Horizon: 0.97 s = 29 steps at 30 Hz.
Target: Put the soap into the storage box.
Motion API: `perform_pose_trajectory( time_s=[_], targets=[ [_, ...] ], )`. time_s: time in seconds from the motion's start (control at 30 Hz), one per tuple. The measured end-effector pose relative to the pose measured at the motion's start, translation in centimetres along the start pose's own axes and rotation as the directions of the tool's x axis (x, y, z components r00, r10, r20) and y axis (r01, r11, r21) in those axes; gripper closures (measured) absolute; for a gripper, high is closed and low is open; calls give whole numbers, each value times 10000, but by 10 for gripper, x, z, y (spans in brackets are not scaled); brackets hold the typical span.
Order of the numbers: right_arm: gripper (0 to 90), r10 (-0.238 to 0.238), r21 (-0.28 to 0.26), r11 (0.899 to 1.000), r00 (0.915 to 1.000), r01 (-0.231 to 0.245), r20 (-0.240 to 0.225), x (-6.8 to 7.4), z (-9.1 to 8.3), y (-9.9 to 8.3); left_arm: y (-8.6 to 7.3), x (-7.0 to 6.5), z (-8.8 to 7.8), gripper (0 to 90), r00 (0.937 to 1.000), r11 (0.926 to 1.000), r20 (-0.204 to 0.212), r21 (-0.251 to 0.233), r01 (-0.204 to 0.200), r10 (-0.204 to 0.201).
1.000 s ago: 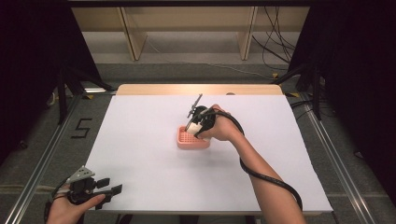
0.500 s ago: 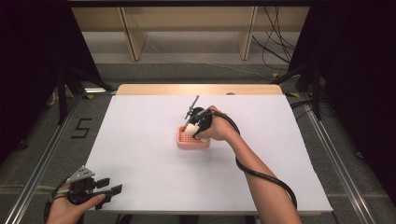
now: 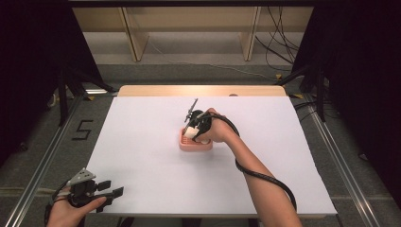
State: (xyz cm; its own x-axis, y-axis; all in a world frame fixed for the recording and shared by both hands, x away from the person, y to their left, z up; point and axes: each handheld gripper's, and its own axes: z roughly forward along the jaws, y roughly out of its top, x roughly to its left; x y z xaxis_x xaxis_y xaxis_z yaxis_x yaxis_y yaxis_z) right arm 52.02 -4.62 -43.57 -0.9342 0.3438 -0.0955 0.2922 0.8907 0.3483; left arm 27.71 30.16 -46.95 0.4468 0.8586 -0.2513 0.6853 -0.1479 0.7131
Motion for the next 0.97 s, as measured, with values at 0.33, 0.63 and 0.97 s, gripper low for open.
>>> perform_pose_trajectory(
  time_s=[0.33,0.63,0.97],
  targets=[
    [316,1011,-1205,9880,9944,-968,299,6,-20,-18,-1,-2,1,353,9999,9998,-5,-109,158,-158],
    [306,2549,-1982,9514,9638,-2356,778,52,-56,-124,-1,-2,1,354,9999,10000,-77,-23,78,-78],
    [308,4126,-2296,8935,9074,-3860,801,104,-67,-214,-1,-3,2,354,9999,10000,-149,62,-52,53]
  ],
)
